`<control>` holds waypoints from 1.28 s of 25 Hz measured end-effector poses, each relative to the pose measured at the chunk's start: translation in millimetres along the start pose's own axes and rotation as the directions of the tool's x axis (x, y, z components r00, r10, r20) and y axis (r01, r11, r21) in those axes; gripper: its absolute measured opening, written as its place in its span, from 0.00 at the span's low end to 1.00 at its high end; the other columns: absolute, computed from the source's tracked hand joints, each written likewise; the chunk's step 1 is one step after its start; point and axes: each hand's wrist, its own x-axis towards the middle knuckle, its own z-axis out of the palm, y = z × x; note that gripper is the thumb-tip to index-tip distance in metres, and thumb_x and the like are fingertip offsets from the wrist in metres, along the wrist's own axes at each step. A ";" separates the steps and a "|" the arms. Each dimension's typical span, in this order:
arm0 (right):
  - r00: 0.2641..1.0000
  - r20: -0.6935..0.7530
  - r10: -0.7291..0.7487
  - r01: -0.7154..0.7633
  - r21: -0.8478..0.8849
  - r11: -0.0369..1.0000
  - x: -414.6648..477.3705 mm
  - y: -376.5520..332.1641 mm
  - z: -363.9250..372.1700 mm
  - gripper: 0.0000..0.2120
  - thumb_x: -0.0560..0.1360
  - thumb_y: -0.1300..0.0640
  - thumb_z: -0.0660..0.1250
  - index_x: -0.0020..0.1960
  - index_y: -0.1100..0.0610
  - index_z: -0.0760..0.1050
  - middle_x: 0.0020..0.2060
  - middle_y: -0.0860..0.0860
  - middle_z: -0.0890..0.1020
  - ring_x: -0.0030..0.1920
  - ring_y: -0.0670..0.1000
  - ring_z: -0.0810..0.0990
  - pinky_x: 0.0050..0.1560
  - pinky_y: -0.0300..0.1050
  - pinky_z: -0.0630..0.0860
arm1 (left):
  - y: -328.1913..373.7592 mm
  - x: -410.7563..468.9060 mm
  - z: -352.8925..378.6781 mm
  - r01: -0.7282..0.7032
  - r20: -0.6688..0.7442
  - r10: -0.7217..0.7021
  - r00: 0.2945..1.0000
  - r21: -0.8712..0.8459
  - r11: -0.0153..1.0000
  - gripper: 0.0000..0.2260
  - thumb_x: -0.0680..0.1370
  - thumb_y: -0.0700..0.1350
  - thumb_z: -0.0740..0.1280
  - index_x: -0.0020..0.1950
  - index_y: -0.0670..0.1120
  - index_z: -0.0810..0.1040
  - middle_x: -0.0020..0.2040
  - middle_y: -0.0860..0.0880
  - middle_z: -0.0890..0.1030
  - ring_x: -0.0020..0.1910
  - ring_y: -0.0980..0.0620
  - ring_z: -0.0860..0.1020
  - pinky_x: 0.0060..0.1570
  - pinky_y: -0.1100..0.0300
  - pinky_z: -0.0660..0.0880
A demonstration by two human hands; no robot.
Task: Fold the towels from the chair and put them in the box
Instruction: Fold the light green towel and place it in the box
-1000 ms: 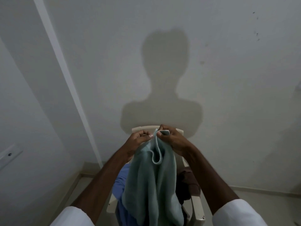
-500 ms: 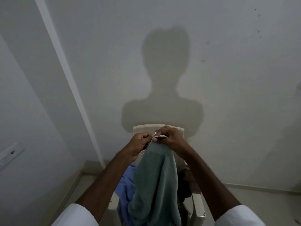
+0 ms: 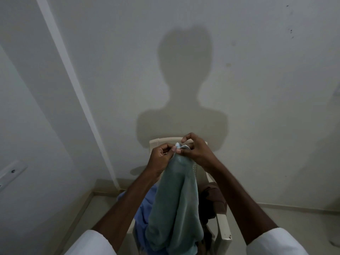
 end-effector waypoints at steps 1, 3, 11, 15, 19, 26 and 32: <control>1.000 -0.023 0.016 -0.016 -0.013 1.000 -0.5 -0.5 1.2 0.20 0.70 0.58 0.80 0.54 0.62 0.73 0.33 0.52 0.83 0.35 0.46 0.80 0.37 0.39 0.75 | -1.2 0.0 -0.5 -0.007 0.009 0.007 1.000 0.005 1.000 0.05 0.79 0.38 0.68 0.48 0.38 0.82 0.42 0.49 0.84 0.43 0.57 0.81 0.46 0.64 0.76; 0.999 -0.028 0.017 -0.019 -0.070 0.997 1.8 2.4 1.0 0.20 0.69 0.56 0.81 0.51 0.63 0.74 0.38 0.58 0.85 0.38 0.50 0.83 0.39 0.43 0.75 | -1.2 -0.7 -0.5 -0.026 0.025 0.026 0.999 0.009 1.000 0.03 0.78 0.37 0.69 0.47 0.39 0.83 0.42 0.50 0.84 0.44 0.57 0.81 0.46 0.65 0.77; 0.996 0.078 0.039 -0.023 -0.188 0.982 3.8 2.6 -7.1 0.12 0.71 0.56 0.80 0.44 0.63 0.81 0.39 0.56 0.84 0.38 0.46 0.79 0.39 0.42 0.74 | -0.1 5.3 -14.1 -0.050 0.195 0.025 0.981 0.123 0.991 0.04 0.79 0.40 0.69 0.46 0.45 0.83 0.41 0.51 0.83 0.42 0.55 0.80 0.41 0.60 0.76; 0.999 0.042 -0.020 0.026 -0.144 0.989 7.0 8.0 -5.0 0.19 0.71 0.55 0.79 0.40 0.67 0.74 0.34 0.56 0.76 0.37 0.50 0.72 0.38 0.44 0.67 | 0.6 4.9 -15.3 0.085 0.231 -0.089 0.969 0.027 0.996 0.05 0.80 0.39 0.66 0.49 0.42 0.82 0.41 0.52 0.83 0.41 0.56 0.79 0.41 0.60 0.76; 0.990 0.002 -0.143 0.139 -0.253 0.957 12.9 0.2 -0.5 0.17 0.72 0.53 0.76 0.39 0.62 0.71 0.34 0.56 0.75 0.37 0.49 0.72 0.35 0.44 0.67 | -2.2 2.6 -28.1 0.046 0.311 -0.043 0.949 -0.004 0.999 0.06 0.80 0.36 0.66 0.55 0.41 0.81 0.49 0.50 0.83 0.49 0.54 0.80 0.48 0.59 0.77; 0.867 -0.356 -0.348 0.302 -0.178 0.936 32.7 -57.5 -26.3 0.17 0.74 0.59 0.76 0.37 0.56 0.68 0.31 0.46 0.69 0.32 0.41 0.66 0.33 0.37 0.64 | -71.7 -24.7 -77.3 -0.086 0.408 -0.146 0.901 0.498 0.863 0.06 0.73 0.47 0.67 0.46 0.48 0.81 0.41 0.48 0.83 0.42 0.57 0.77 0.42 0.56 0.75; 0.716 -0.484 -0.503 0.435 -0.253 0.864 58.2 -121.8 -70.1 0.16 0.74 0.55 0.75 0.39 0.57 0.68 0.33 0.45 0.69 0.34 0.40 0.67 0.38 0.38 0.66 | -149.9 -80.6 -157.4 0.222 -0.015 -0.411 0.911 0.859 0.461 0.17 0.73 0.61 0.68 0.54 0.51 0.80 0.48 0.50 0.83 0.43 0.53 0.78 0.40 0.59 0.73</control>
